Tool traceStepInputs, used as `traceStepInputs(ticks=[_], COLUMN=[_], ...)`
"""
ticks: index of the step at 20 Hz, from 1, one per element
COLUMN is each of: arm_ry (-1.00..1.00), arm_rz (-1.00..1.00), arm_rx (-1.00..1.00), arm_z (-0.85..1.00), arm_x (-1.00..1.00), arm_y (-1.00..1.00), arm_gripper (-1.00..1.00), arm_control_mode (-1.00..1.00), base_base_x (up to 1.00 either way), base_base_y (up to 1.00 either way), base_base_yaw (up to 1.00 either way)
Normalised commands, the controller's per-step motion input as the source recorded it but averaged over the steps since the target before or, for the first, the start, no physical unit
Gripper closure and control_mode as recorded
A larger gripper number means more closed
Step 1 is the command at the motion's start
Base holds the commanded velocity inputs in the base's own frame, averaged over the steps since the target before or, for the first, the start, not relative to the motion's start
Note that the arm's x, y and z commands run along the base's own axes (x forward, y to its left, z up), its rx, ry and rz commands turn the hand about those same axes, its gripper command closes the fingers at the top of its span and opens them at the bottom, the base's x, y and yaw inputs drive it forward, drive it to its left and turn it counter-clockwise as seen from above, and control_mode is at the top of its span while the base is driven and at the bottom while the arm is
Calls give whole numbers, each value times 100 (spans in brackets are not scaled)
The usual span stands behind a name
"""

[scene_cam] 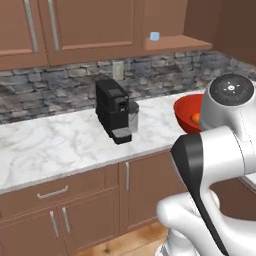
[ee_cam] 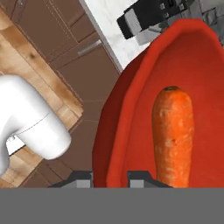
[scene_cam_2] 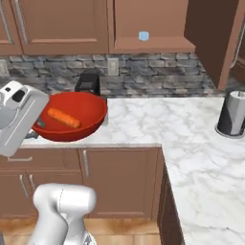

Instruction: Pick the carrot from the cabinet and place it in the bowl. Then pick the bowl and place it in the sink. Then turn on the sink facuet.

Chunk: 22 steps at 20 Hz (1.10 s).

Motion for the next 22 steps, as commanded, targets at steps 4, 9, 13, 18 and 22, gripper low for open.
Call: traceStepInputs(ticks=[4,9,13,18,22], arm_ry=[0,0,0,0,0], arm_rz=[0,0,0,0,0], arm_rx=[0,0,0,0,0], arm_z=[0,0,0,0,0], arm_x=[0,0,0,0,0], arm_y=[0,0,0,0,0], arm_gripper=[100,100,100,100,100], arm_control_mode=[100,100,100,100,100], base_base_x=[-35,-39,-39,-35,-16], base_base_y=[46,39,33,24,-4], base_base_yaw=[-63,-67,-68,-68,-61])
